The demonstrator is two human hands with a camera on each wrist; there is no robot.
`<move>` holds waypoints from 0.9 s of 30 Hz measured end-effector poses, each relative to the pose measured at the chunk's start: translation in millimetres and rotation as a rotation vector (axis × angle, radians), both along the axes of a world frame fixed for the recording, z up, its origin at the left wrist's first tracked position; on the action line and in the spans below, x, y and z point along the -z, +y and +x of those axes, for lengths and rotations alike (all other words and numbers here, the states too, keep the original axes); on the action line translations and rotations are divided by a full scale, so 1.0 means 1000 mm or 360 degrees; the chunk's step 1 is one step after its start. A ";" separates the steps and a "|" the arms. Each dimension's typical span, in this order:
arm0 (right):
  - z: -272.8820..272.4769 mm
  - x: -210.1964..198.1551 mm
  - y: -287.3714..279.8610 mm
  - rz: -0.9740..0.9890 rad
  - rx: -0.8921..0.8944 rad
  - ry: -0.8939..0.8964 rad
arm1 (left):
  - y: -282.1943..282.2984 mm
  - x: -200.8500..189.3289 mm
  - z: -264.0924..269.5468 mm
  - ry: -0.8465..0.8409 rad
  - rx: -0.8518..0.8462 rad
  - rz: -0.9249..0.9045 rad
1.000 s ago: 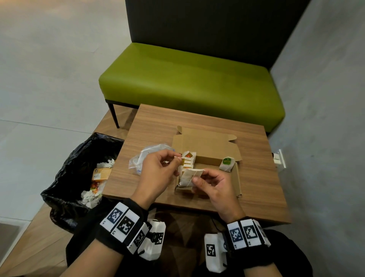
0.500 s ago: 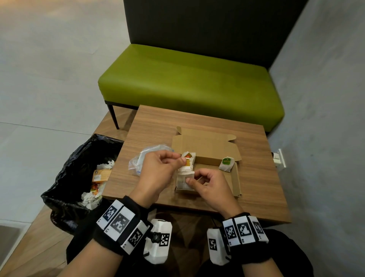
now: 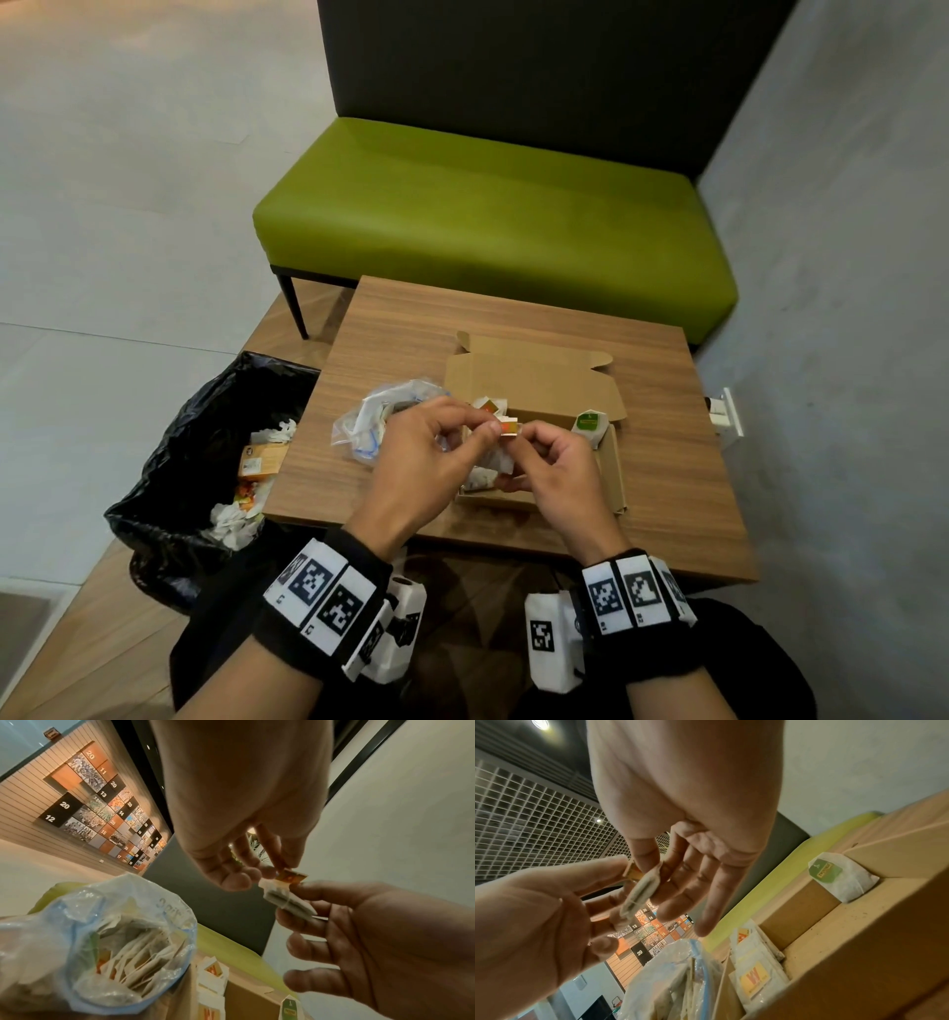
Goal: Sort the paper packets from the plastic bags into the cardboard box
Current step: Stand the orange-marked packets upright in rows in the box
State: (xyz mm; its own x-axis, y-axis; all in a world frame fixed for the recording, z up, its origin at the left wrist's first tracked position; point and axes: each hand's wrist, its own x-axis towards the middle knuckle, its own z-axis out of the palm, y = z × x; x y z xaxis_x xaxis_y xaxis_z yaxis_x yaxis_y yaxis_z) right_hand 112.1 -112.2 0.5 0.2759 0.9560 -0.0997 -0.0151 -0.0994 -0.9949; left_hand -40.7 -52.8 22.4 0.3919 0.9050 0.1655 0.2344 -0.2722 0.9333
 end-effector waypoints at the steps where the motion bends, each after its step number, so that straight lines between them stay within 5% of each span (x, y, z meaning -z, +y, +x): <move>1: 0.000 0.000 0.000 0.0008 -0.0001 0.0005 | 0.001 0.001 0.001 -0.0003 -0.0024 0.0001; 5: 0.000 -0.001 0.000 0.0044 -0.0044 0.0019 | 0.004 0.004 0.002 0.0089 -0.0153 0.0062; 11: 0.000 -0.006 0.002 0.0022 -0.0045 0.0085 | 0.006 0.007 0.003 -0.0157 -0.0017 -0.0379; 18: 0.000 -0.008 0.008 0.0123 0.0095 -0.0195 | 0.008 0.007 0.004 -0.0121 -0.0045 -0.0240; 27: 0.008 -0.015 0.017 0.0044 -0.0042 -0.0221 | 0.010 0.014 0.007 -0.0048 0.0000 -0.0217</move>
